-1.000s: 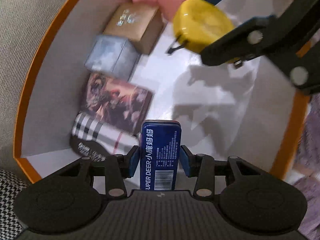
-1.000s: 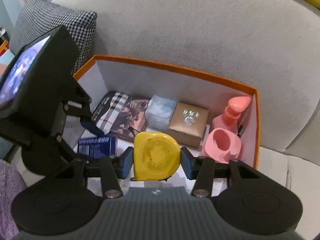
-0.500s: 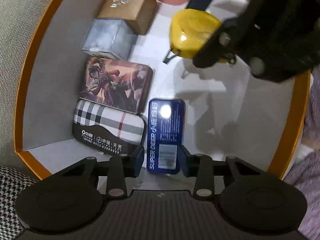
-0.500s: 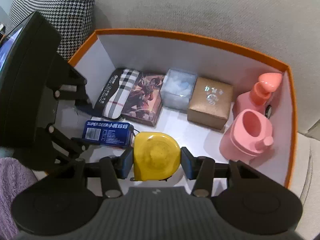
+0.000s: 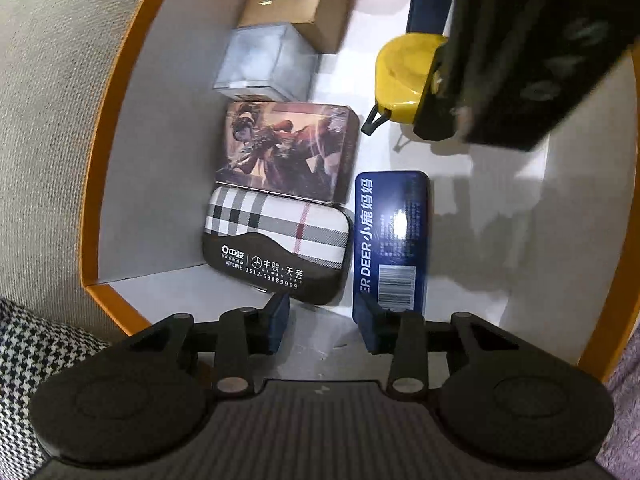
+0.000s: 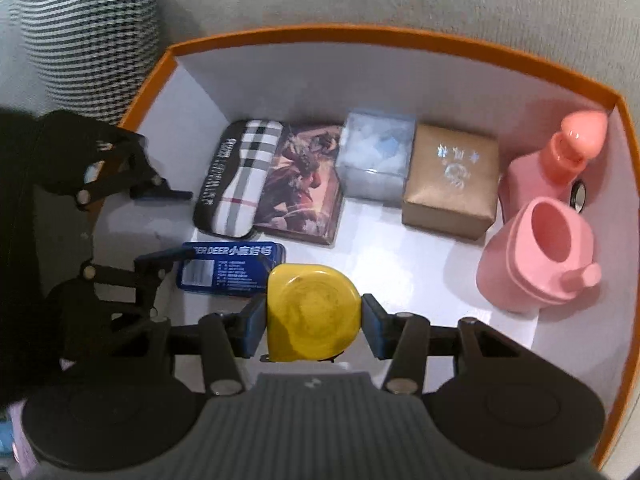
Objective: Organize rigid objects
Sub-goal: 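Lower the blue tin with the left tool while the right lowers the tape measure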
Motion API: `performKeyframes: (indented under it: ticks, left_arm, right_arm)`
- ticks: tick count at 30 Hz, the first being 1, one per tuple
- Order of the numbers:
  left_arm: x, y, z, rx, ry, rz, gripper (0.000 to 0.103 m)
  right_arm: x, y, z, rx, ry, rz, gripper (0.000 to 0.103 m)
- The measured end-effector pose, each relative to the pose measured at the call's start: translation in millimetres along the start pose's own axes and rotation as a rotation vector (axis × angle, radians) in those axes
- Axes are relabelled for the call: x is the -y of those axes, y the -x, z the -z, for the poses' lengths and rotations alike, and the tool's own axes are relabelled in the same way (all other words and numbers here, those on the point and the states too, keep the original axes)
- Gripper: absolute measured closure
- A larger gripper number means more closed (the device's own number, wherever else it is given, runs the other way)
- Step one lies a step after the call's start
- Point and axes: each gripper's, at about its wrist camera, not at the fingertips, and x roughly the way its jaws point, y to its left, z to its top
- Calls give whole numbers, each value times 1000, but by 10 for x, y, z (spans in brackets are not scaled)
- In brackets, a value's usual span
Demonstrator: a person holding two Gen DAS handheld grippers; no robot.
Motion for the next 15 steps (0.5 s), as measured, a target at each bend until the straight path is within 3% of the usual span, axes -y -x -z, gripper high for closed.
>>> performKeyframes:
  ticks: [4, 7, 15]
  left_arm:
    - [-162, 182, 114, 81, 83, 67, 57]
    - [-378, 378, 231, 145, 199, 107, 57]
    - [-686, 780, 481, 311, 480, 68, 57]
  right_arm:
    - [0, -97, -76, -31, -51, 21, 51]
    - [-75, -150, -72, -86, -26, -24, 51]
    - [-267, -297, 11, -200, -72, -169, 51]
